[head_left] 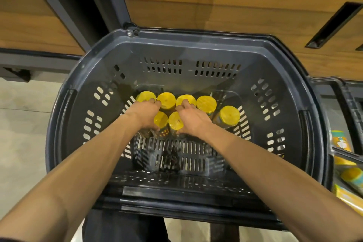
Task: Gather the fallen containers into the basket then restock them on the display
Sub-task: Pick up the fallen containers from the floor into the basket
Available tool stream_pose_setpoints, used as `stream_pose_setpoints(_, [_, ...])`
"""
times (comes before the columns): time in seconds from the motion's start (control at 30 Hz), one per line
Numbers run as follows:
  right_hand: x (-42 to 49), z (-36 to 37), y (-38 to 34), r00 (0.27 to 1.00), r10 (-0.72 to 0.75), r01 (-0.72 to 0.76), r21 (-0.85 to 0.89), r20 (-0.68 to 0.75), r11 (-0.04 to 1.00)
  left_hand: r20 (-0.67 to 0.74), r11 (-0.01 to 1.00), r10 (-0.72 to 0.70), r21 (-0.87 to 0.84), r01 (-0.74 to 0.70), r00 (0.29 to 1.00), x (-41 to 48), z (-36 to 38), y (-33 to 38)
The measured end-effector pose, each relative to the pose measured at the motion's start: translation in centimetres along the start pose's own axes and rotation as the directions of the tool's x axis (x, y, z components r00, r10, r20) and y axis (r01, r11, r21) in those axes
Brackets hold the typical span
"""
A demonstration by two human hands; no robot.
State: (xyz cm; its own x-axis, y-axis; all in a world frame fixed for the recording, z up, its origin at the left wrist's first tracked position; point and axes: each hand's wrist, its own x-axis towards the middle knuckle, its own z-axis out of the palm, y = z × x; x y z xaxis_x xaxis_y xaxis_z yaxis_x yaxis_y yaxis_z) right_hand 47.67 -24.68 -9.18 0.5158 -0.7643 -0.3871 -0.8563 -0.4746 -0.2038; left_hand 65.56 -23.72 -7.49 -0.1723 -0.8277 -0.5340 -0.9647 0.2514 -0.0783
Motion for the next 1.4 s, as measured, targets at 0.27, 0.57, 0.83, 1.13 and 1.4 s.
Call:
stream_pose_setpoints(0.27, [-2.0,-4.9,2.5,0.999,-0.008,0.013,-0.119,0.045,0.993,-0.028,0.982,-0.123,0.138,0.126,0.992,-3.2,-4.1,1.1])
stream_pose_setpoints(0.57, [-8.3,-15.7,7.3,0.980,-0.115,0.083,-0.195,-0.160,0.977,-0.206,0.959,-0.278,0.005,0.285,0.938,-7.9,-13.5,4.7])
stream_pose_setpoints(0.83, [-16.0,-21.4,12.6,0.944,-0.191,0.139,-0.202,-0.267,0.969,-0.269,0.946,-0.324,-0.084,0.314,0.907,-12.3,-18.1,13.5])
stream_pose_setpoints(1.13, [-25.9,-25.4,23.2,0.944,-0.071,-0.006,-0.234,-0.321,0.972,-0.366,0.958,-0.280,-0.041,0.285,0.888,-13.9,-26.1,26.3])
stream_pose_setpoints(1.4, [-32.7,-23.5,33.5,0.956,0.078,-0.132,-0.180,-0.283,0.975,-0.329,0.984,-0.159,0.027,0.178,0.931,-10.0,-29.6,38.7])
